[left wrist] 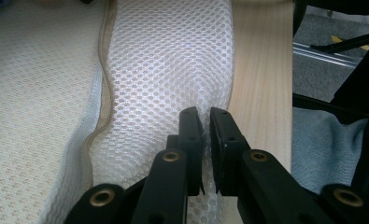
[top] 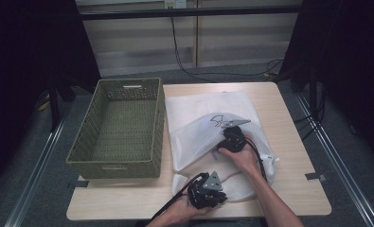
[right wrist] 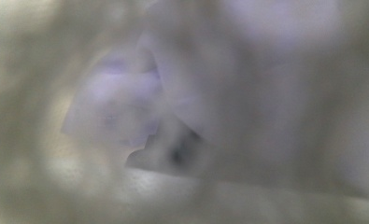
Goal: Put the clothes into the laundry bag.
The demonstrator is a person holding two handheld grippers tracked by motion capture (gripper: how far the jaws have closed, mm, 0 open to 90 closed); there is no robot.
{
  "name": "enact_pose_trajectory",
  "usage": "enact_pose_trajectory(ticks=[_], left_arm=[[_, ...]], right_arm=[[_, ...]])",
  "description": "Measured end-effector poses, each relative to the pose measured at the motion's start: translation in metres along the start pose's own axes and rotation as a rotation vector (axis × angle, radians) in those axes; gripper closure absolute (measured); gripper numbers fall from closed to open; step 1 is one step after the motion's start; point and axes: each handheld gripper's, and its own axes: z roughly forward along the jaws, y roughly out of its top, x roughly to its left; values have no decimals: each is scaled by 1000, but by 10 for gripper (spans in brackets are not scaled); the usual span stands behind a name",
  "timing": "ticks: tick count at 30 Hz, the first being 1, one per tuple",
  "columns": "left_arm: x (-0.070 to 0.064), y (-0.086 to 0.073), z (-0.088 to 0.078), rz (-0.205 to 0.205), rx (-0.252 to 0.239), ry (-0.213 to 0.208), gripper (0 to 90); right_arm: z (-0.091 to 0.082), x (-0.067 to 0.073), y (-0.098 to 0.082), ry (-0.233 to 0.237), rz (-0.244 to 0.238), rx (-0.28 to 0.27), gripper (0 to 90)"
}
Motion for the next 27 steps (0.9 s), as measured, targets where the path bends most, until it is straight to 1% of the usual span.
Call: enact_pose_trajectory(ticks=[1,3,5,7,8,9,10,12,14,16,17,20,23,24,25,26,27], left_arm=[[0,0,0,5,2,6,842],[-1,0,1,-8,-8,9,842],[-1,1,-1,0,17,10,842],[-1,0,0,-7,-2,10,842],[-1,1,-1,-3,16,10,842],[-1,1,-1,-2,10,10,842],[-1,0,1,-6,-10,7,842],[-1,0,1,-1,-5,6,842],[-1,0,1,0,-11,10,842],[-1,0,1,-4,-9,7,842],[-1,0,2,-6,-19,6,842],[-1,0,2,-3,-19,7,842],[0,0,1,-1,-15,7,842],[0,0,1,2,-6,5,842],[0,0,1,0,-11,2,843],[1,1,0,15,3,1,844],[2,1,0,15,2,2,844]], right_arm=[[0,0,1,-5,5,0,687],[2,-1,1,-20,9,-5,687],[3,-1,2,-34,9,-12,687],[5,-2,3,-47,12,-14,688],[5,-2,4,-57,12,-15,688],[6,-2,4,-61,15,-15,689],[6,-3,5,-69,18,-17,690],[8,-4,6,-83,17,-22,690],[9,-4,6,-90,21,-23,691],[9,-4,7,-101,22,-23,690],[10,-5,7,-105,22,-22,691],[11,-5,9,-122,18,-18,691],[11,-5,9,-130,18,-14,690],[11,-5,9,-124,16,-20,689],[11,-5,8,-123,14,-24,686],[10,-5,8,-118,15,-24,680],[10,-5,7,-116,17,-24,675]])
